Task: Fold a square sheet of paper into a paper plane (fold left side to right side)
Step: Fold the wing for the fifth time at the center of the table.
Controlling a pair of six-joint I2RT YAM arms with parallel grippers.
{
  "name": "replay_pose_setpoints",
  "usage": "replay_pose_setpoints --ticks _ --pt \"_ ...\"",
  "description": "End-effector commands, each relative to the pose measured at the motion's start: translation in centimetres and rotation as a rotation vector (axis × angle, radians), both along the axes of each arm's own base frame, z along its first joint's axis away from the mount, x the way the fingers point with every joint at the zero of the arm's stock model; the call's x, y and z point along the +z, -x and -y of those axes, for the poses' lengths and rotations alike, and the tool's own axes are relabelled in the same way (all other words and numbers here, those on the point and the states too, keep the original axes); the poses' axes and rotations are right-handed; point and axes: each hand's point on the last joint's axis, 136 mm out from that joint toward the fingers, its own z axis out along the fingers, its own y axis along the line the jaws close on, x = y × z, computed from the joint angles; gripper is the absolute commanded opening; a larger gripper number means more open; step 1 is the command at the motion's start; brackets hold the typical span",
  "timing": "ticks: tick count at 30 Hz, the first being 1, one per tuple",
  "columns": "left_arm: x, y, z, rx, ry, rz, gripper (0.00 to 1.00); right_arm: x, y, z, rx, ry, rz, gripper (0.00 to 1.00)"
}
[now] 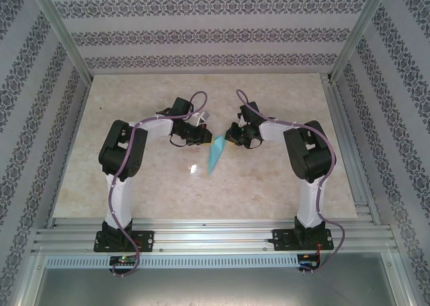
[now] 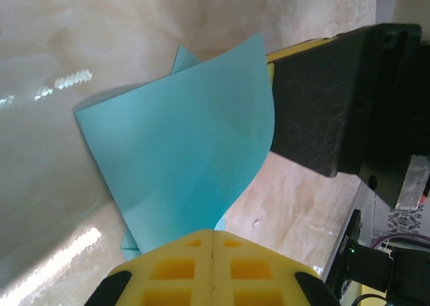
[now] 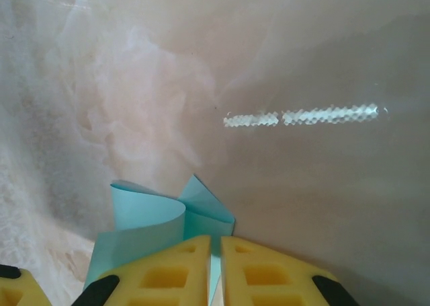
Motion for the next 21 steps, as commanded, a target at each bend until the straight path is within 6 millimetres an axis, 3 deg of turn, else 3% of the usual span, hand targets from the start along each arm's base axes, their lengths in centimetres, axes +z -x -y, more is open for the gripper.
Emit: replay_pose_setpoints --ticks 1,8,21 --pt "-0.7 -0.2 0.6 -0.035 -0.016 0.01 0.0 -1.3 0.4 -0.7 0.023 0.015 -0.025 0.13" --pt "-1.5 -0.1 0.6 -0.047 -0.024 -0.002 0.0 -2.1 1.2 -0.7 0.037 0.034 -0.044 0.13" --pt "-3.8 1.1 -0.2 -0.067 -0.074 -0.041 0.0 -1.3 1.2 -1.0 0.049 0.029 -0.026 0.13"
